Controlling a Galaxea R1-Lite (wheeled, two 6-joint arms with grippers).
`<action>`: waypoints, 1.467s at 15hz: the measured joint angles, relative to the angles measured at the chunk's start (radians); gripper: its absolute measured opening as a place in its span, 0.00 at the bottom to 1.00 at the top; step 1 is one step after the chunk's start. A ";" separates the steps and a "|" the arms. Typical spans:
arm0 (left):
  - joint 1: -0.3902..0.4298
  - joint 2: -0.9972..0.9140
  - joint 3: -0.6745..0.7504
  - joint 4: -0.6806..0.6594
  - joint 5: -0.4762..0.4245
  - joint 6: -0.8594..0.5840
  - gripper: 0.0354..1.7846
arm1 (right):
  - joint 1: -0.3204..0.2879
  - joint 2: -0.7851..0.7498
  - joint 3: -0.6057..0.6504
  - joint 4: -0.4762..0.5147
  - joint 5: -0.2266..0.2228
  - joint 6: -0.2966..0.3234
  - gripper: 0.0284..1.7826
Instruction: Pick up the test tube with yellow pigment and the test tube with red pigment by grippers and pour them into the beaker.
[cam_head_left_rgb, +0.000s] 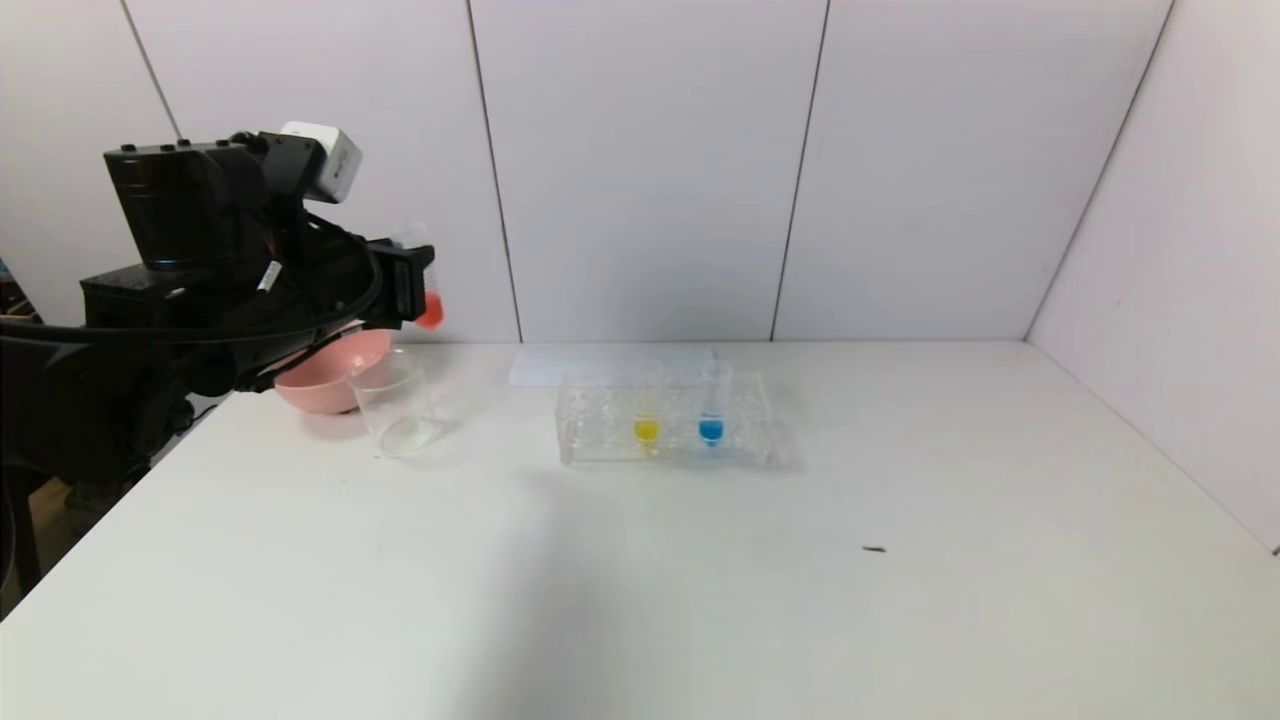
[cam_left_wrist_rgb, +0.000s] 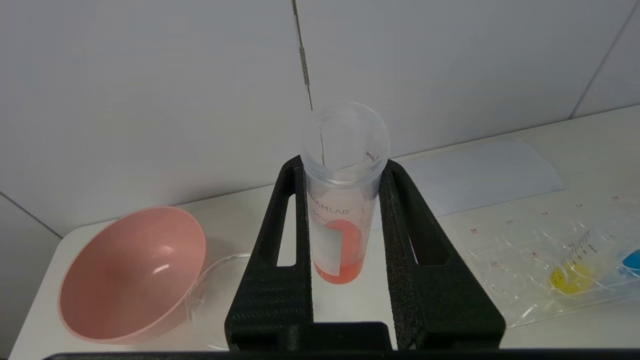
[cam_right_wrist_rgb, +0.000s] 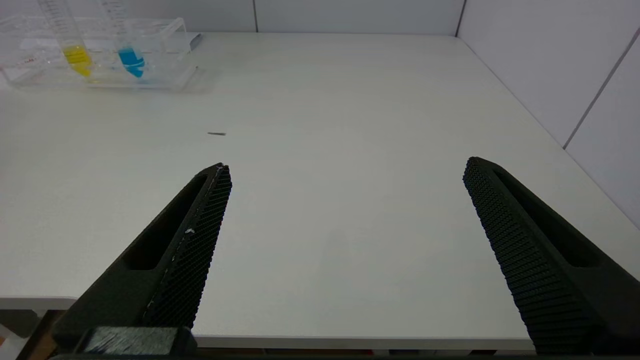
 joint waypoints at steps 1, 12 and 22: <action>0.014 0.000 0.000 0.001 -0.003 -0.001 0.23 | 0.000 0.000 0.000 0.000 0.000 0.000 0.95; 0.116 0.001 -0.019 0.041 -0.011 -0.016 0.23 | 0.000 0.000 0.000 0.000 0.000 0.000 0.95; 0.168 0.008 -0.016 0.037 -0.038 -0.027 0.23 | 0.000 0.000 0.000 0.000 0.000 0.000 0.95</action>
